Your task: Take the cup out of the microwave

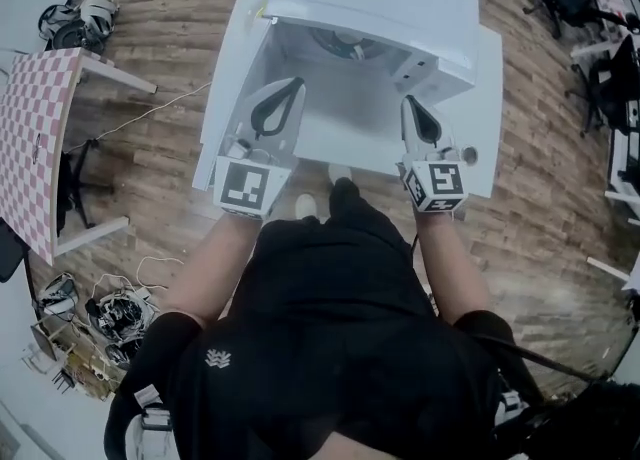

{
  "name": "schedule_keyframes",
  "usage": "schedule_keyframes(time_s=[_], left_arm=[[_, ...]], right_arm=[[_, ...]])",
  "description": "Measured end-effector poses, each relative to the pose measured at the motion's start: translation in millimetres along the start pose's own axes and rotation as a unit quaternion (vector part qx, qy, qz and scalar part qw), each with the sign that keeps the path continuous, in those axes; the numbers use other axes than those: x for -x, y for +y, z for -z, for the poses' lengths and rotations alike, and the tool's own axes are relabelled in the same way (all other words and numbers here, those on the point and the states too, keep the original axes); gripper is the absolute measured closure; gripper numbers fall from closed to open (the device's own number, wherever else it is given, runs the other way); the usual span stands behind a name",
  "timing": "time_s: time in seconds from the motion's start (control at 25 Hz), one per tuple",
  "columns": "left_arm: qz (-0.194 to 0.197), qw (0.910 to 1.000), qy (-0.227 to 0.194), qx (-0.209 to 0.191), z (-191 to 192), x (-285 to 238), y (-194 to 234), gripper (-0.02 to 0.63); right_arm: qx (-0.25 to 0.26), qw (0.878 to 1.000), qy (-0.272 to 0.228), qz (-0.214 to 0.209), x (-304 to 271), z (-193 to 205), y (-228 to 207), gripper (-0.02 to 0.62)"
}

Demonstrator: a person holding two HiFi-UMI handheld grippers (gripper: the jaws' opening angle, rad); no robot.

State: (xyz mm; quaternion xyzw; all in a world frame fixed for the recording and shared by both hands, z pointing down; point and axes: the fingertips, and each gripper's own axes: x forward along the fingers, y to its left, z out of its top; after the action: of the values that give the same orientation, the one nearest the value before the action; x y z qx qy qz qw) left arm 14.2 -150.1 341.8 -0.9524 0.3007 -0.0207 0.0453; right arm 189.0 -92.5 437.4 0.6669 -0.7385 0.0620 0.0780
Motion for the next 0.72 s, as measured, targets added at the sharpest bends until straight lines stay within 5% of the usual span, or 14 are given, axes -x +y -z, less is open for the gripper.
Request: schedule_keyframes(time_s=[0.72], left_arm=[[-0.079, 0.9955, 0.053, -0.003, 64.2, -68.5, 42.5, 0.6]], right_arm=[[-0.001, 0.996, 0.02, -0.091, -137.5, 60.4, -7.4, 0.595]])
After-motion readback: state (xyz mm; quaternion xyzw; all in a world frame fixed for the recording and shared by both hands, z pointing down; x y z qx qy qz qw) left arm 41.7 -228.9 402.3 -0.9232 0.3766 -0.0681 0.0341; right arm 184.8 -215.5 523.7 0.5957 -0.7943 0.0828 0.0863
